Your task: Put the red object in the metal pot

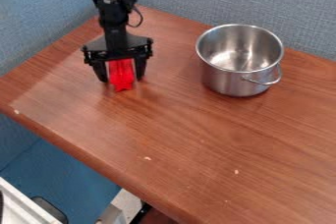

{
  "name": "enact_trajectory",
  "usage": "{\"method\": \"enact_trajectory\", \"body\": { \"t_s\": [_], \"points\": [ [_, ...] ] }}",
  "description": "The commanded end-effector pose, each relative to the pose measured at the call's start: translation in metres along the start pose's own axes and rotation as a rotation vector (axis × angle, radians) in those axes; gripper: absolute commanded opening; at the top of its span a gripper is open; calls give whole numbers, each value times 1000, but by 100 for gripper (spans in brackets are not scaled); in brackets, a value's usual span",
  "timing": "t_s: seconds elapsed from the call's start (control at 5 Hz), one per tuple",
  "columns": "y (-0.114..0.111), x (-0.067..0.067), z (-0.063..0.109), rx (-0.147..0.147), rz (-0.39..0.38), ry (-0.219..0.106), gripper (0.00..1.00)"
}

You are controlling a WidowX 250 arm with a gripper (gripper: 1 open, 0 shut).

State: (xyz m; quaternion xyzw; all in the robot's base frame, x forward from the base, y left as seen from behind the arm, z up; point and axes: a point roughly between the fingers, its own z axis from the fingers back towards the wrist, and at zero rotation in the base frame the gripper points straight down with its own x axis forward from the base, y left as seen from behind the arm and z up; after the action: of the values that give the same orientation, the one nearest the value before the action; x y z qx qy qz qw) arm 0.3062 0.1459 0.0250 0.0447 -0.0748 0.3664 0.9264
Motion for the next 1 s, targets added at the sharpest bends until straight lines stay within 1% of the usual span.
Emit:
{"method": "enact_trajectory", "body": {
  "t_s": [0.0,0.8],
  "points": [
    [-7,12,9,-27,-9,-38,0],
    [-9,4,12,1,-51,-25,0]
  ]
}}
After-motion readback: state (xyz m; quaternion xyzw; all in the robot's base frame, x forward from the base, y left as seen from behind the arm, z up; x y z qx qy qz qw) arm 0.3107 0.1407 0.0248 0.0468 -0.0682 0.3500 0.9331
